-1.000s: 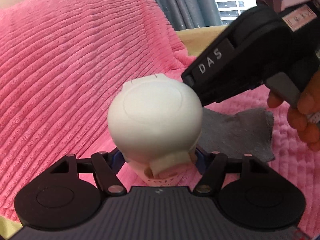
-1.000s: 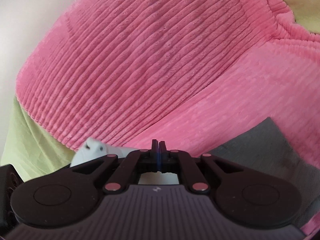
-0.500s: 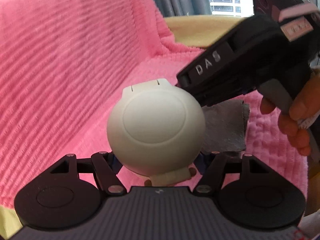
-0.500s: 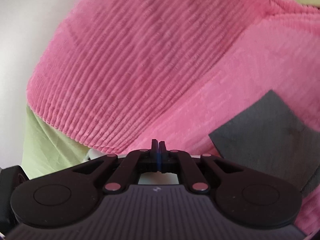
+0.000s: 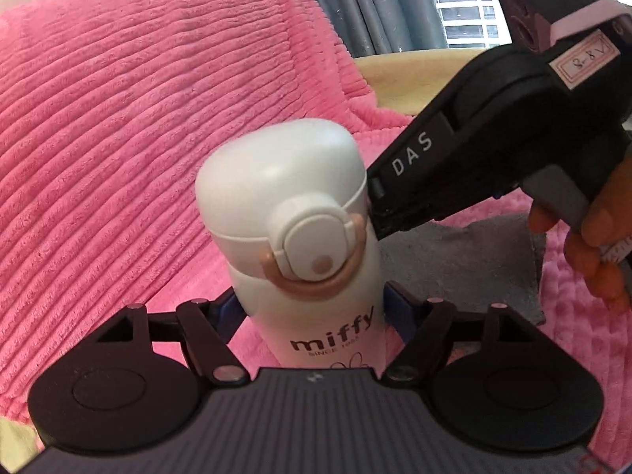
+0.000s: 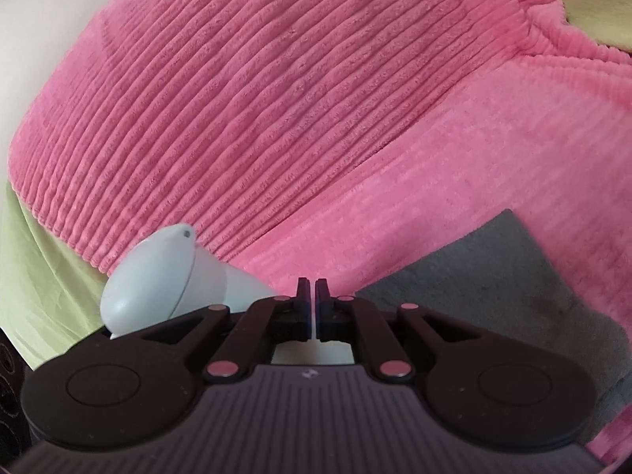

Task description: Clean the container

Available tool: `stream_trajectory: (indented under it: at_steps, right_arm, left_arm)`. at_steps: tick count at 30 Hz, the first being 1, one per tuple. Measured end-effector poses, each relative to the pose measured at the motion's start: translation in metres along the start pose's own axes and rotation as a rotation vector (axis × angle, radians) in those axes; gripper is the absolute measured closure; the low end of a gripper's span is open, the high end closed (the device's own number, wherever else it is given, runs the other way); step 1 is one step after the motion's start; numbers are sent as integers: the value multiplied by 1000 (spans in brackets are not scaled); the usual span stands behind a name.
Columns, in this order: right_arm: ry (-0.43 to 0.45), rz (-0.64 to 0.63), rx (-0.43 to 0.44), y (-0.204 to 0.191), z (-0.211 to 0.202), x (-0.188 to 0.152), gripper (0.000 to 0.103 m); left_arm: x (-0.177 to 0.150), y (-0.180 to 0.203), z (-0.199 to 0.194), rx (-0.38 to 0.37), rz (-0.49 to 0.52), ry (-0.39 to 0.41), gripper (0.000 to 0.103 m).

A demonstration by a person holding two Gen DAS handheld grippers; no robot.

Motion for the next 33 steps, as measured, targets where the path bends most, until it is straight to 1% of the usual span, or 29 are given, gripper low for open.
stream_trajectory:
  at_steps: [6, 10, 14, 16, 19, 21, 22, 24, 26, 27, 29, 30, 33]
  right_arm:
    - [45, 1, -5, 5, -7, -2, 99]
    - [85, 9, -3, 9, -15, 0, 99]
    - [109, 24, 0, 13, -23, -2, 99]
    - [121, 25, -7, 16, -32, -7, 99]
    - [123, 29, -40, 28, -47, -21, 99]
    - [121, 55, -62, 38, -59, -32, 99]
    - [119, 84, -59, 46, -69, -38, 98]
    - [118, 135, -55, 62, -90, -49, 94]
    - [122, 197, -64, 79, -111, -59, 80]
    - [123, 233, -73, 86, -120, -65, 78]
    - [108, 306, -99, 104, -130, -73, 78]
    - [115, 332, -113, 113, -134, -75, 78]
    - [148, 404, -111, 129, -136, -72, 78]
  left_arm:
    - [1, 0, -1, 20, 6, 8, 26]
    - [1, 1, 2, 39, 11, 10, 19]
    - [-1, 0, -2, 34, -9, 15, 19]
    - [-3, -1, -5, 33, -16, 19, 19]
    - [-8, -1, -10, 31, -34, 15, 19]
    - [-10, -2, -13, 25, -53, 14, 19]
    - [-11, -2, -15, 22, -62, 13, 19]
    - [-11, -1, -20, 23, -83, 18, 19]
    - [-13, 1, -26, 19, -104, 22, 19]
    - [-15, 2, -29, 22, -113, 23, 19]
    - [-19, 6, -36, 15, -132, 20, 19]
    - [-21, 7, -38, 14, -141, 17, 19]
    - [-24, 10, -46, 8, -172, 11, 19]
Point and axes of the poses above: each gripper's, at about its wrist camera, not at the fingertips, and z roughly the way its jaws point, y to its right, x to its top, the point moved 4 cm from there along z, roughly the way its jaws point, and after that the axes turned 4 degrees about z, right-handed, at the moved point
